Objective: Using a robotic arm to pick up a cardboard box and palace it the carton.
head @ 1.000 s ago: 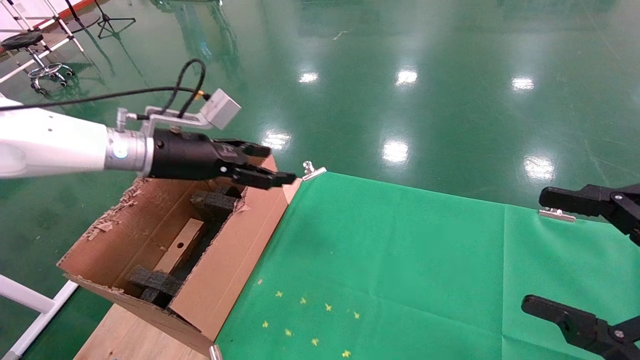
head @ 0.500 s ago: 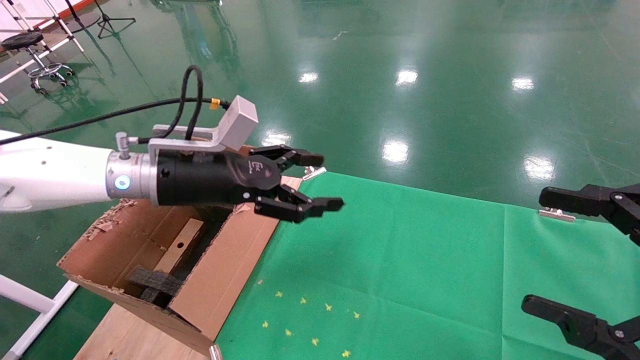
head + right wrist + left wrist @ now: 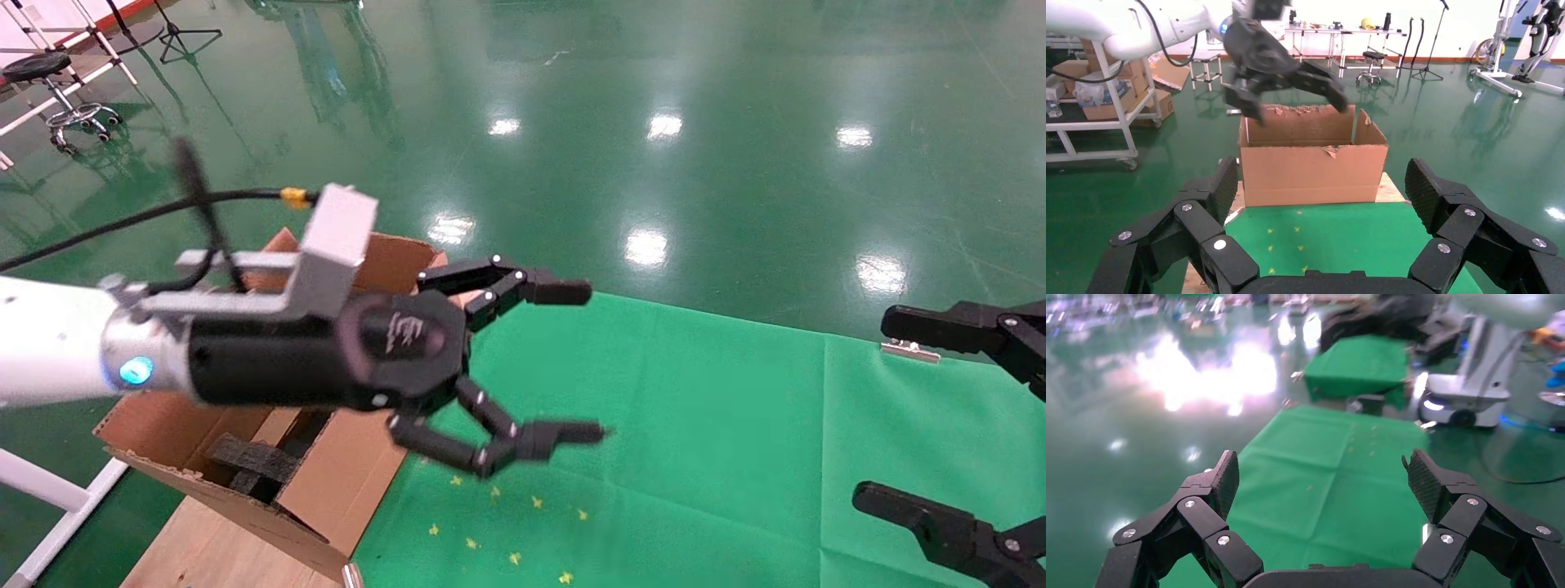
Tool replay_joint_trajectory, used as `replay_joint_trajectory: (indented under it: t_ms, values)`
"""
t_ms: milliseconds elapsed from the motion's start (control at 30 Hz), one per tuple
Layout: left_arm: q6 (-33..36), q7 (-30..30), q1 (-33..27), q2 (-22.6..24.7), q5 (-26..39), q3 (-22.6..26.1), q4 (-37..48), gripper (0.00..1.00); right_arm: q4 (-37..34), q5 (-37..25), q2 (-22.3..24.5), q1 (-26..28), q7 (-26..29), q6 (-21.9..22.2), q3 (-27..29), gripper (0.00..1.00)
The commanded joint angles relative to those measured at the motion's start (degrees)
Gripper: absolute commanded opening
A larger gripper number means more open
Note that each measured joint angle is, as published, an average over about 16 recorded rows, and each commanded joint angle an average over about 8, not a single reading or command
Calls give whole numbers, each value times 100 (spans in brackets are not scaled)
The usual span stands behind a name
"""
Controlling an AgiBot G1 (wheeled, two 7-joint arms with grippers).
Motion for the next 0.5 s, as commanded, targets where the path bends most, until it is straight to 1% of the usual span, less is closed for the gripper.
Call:
replay_joint_trajectory:
  t_ms: [33,133,233,500]
  values:
    - [80,95,215,-32,-179,-206,-240,100,0,0,0,0,0,0,0,100]
    - [175,195,464,-67,-388,-444,-522,100,0,0,0,0,0,0,0,100]
    - [229,241,599,-87,-505,-571,-671,100,-1,1,1,-1,0,1,0,100]
    - [222,234,581,-89,-496,-554,-645,100,-2,2,1,-1,0,1,1,100]
